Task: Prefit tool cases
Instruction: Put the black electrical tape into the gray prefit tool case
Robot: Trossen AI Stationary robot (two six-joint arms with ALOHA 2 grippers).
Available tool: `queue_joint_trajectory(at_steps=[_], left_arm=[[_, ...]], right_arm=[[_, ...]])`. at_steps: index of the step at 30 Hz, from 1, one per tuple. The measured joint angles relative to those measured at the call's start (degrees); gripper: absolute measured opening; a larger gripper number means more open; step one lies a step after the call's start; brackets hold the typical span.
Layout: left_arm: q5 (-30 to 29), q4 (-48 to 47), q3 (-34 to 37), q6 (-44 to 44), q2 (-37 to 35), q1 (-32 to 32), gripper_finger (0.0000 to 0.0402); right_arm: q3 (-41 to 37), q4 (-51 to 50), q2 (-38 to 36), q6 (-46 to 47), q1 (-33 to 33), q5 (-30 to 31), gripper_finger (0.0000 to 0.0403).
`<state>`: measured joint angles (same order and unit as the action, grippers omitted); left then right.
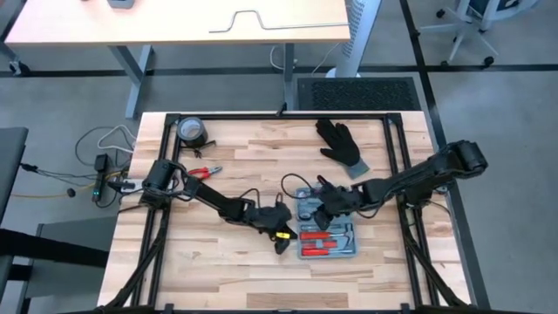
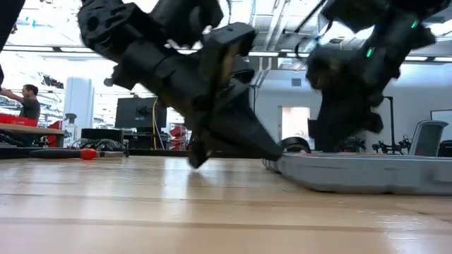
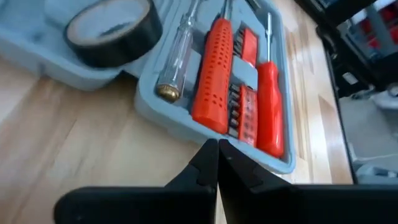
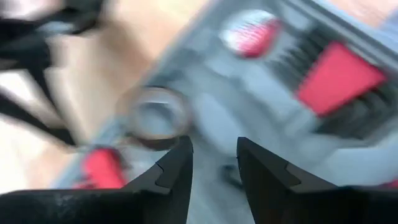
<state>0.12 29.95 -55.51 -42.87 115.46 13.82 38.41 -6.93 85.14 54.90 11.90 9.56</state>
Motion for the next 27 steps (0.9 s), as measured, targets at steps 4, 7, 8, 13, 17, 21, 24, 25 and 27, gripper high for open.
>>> queue_joint_trajectory(at_steps=[4, 7, 8, 13, 17, 21, 24, 25, 27], left_arm=[[0.0, -6.9, -4.3, 3.1, 0.2, -0.6, 0.0], [0.8, -8.7, -4.7, 4.9, 0.2, -0.7, 0.0], [1.4, -8.7, -4.7, 5.1, 0.2, -0.8, 0.0], [3.6, -9.8, -4.7, 5.3, 0.1, -0.8, 0.0], [4.2, -10.1, -4.7, 5.3, 0.1, -0.8, 0.0], [4.1, -10.3, -4.7, 5.3, 0.1, -0.8, 0.0], [4.1, -10.5, -4.7, 5.3, 0.1, -0.8, 0.0], [4.1, -10.6, -4.7, 5.3, 0.1, -0.8, 0.0], [4.1, -11.1, -4.7, 5.3, 0.1, -0.8, 0.0]], right_arm=[[0.1, 1.1, -4.6, -6.7, 1.7, 1.0, 0.0128], [0.1, 1.0, -5.2, -12.3, 1.0, 0.6, 0.0124], [0.1, 1.2, -5.1, -13.9, 0.4, -0.4, 0.0123], [0.0, 6.0, -0.2, -19.1, -1.9, -8.9, 0.0121], [0.1, 10.0, 3.1, -19.6, -2.8, -12.5, 0.0121], [0.1, 13.4, 5.5, -20.5, -3.1, -15.0, 0.0121], [0.2, 14.3, 7.1, -20.6, -3.4, -16.8, 0.0121], [0.3, 14.4, 7.5, -20.7, -3.4, -17.4, 0.0119], [0.3, 15.8, 8.3, -20.7, -3.5, -19.4, 0.0111]])
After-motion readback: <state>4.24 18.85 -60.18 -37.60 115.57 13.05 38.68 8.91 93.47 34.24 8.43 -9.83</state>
